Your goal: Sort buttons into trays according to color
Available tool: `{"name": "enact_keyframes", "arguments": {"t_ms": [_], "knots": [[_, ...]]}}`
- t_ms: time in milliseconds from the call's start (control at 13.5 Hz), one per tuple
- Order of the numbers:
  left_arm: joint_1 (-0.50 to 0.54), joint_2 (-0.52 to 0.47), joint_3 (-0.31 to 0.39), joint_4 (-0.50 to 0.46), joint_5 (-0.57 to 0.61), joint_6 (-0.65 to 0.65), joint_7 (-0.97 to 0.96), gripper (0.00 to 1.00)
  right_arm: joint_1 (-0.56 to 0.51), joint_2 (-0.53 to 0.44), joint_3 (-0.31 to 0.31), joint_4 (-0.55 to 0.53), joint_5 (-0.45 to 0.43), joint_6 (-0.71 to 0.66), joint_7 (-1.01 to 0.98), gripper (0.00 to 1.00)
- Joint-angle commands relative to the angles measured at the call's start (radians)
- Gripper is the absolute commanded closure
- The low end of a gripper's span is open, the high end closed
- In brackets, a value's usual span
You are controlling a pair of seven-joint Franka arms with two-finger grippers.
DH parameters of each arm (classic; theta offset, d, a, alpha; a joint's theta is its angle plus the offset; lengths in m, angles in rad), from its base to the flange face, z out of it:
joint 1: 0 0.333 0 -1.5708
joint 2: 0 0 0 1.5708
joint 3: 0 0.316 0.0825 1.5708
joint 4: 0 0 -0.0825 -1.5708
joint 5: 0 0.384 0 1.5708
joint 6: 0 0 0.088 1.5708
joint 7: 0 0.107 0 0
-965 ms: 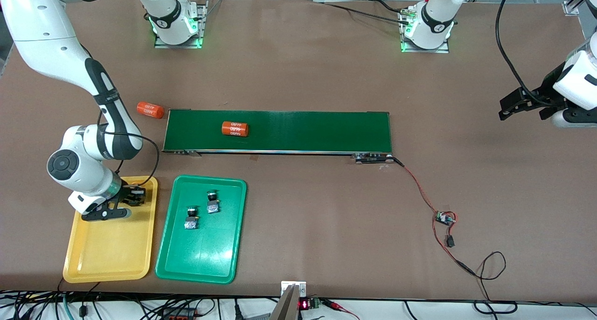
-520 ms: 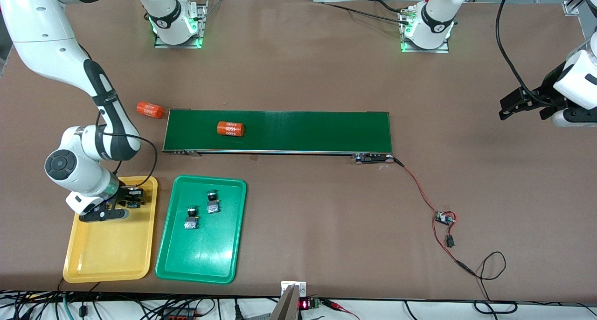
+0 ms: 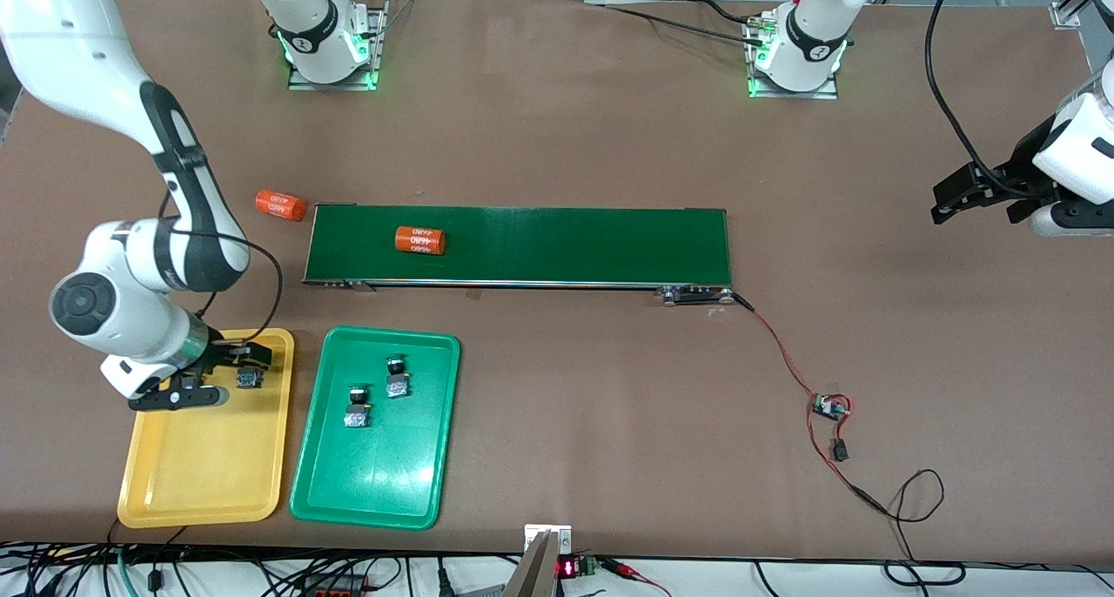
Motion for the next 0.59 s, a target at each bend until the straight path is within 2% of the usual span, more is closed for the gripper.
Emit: {"name": "enact_keyframes", "arguments": {"t_ms": [0,297,520], "knots": [[0.000,-0.017,-0.001,-0.005,0.016,-0.005,0.020,0.00,0.025,-0.117,0.000,-0.020,0.022,-0.151,0.049,0.00],[0.000,-0.017,-0.001,-0.005,0.016,-0.014,0.020,0.00,0.029,-0.303,0.004,-0.020,0.024,-0.398,0.041,0.00],[0.004,-0.017,0.000,-0.005,0.016,-0.014,0.020,0.00,0.032,-0.433,0.004,-0.043,0.045,-0.522,-0.006,0.00]]}}
